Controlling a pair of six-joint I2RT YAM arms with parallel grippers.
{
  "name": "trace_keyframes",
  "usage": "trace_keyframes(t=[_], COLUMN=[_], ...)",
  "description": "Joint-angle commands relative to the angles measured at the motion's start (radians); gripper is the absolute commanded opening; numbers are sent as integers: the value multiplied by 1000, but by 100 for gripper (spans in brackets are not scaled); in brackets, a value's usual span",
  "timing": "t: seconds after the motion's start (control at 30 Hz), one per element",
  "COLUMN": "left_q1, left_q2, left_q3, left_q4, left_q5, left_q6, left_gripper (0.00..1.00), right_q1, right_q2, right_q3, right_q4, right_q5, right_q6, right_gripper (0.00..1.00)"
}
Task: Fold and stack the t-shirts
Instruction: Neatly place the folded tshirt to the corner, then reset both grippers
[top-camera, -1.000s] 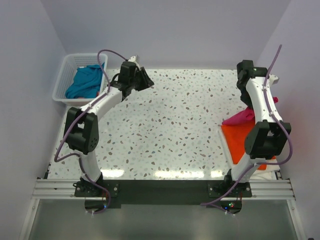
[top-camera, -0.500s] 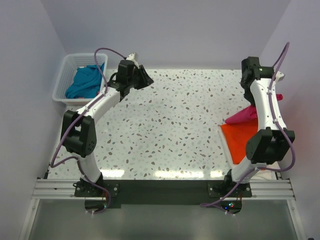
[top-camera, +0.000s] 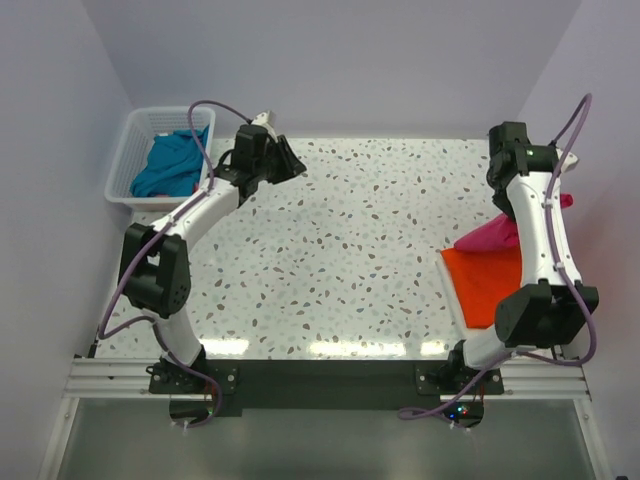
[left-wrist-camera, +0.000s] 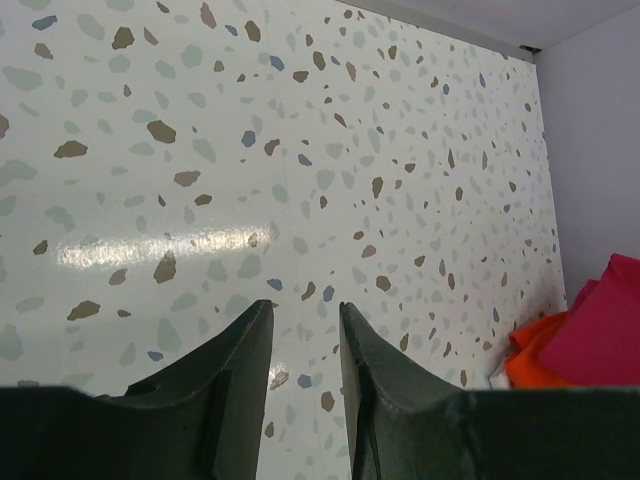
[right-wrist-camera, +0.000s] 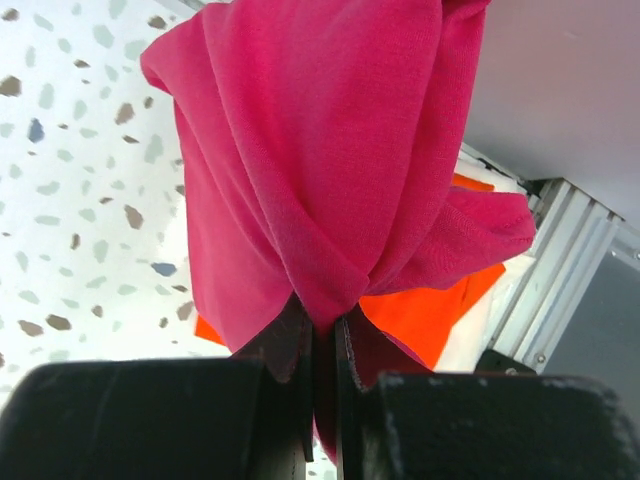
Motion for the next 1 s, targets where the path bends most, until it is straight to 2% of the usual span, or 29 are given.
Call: trace_keyframes(t=[0.0,0.03,0.07,0.1,0.17,0.2,0.37,0.6,0.8,0.83,0.87,0.93,0.97], left_q1=[-15,-19,-25,-35,-43,-49,-57,-57,-63,-68,-71,-83,-89], left_q2=[-64,-64,-62,-64,-70,-73,-117,-192,-281,-312,-326,-373,-390], left_q3=[-22,-26,-35,-42,-66,-77,-146,-215,-319,-339,-376,-416,-459], left_q4=[47,51,54,60,71,85,120,120,171,177,179,183,188], left_q5=[24,24,25,27,28,28,31,14,11,7,-8,-21,-31], left_q6=[10,10,10,10,9,4,-9,0,-3,-3,-2,1,3], left_gripper=[38,38,38,38,38,38,39,40,41,41,41,41,41], right_q1=[-5,-5,-5,-5,-5,-5,-5,-5,21,38,108,217,324], right_q2=[-122,-146,-206,-232,-310,-336,-413,-458,-541,-545,-536,-510,-481], right_q3=[-85,-158,-197,-238,-343,-370,-413,-476,-637,-669,-682,-683,-680], right_q4=[-69,-64,-60,-54,-41,-35,27,231,527,558,605,629,649], right_q5=[46,43,41,30,-6,-1,-20,-183,-486,-506,-504,-438,-394], right_q6=[44,49,68,73,76,76,21,-121,-253,-257,-252,-231,-221], right_gripper=[0,1,10,40,73,98,99,99,99,99,99,99,99])
